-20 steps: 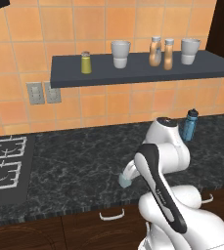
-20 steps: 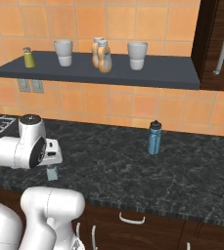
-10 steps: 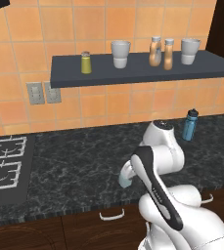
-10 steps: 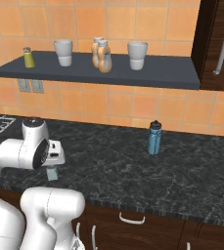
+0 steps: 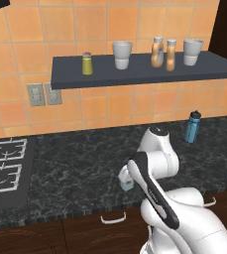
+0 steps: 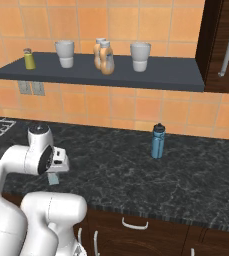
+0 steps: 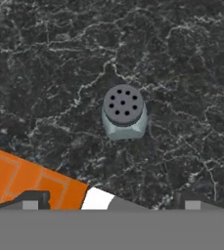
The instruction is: Put the shaker and condiment bottle from the counter next to their counterparts in the cabinet.
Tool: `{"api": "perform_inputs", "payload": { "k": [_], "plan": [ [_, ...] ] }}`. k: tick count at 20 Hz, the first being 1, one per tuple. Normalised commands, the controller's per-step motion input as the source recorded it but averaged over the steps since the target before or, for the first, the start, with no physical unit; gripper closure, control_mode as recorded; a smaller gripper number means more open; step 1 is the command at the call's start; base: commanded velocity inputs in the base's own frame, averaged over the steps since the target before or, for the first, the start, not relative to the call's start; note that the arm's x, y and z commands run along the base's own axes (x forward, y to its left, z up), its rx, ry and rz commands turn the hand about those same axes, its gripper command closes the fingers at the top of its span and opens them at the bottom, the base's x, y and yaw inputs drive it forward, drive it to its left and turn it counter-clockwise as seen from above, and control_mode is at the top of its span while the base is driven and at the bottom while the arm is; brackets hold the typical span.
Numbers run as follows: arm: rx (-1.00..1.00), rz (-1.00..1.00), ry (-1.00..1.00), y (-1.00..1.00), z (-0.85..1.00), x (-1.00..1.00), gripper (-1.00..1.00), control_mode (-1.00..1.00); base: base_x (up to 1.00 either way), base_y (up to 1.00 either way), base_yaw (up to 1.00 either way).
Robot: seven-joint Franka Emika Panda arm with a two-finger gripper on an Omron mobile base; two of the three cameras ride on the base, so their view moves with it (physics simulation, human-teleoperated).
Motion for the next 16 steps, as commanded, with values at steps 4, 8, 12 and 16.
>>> {"api": "perform_inputs", "payload": {
  "k": [4, 8, 12, 16],
  "plan": [
    [0.00, -0.07, 0.01, 0.07, -0.22, 0.39, -1.00, -1.00, 0.00, 0.00, 0.00],
    [0.00, -0.07, 0.00, 0.09, -0.13, 0.40, -1.00, -1.00, 0.00, 0.00, 0.00],
    [0.00, -0.01, 0.01, 0.00, -0.09, 0.04, -1.00, -1.00, 0.00, 0.00, 0.00],
    [0.00, -0.01, 0.02, 0.00, -0.20, 0.00, -1.00, -1.00, 0.00, 0.00, 0.00]
  ]
}}
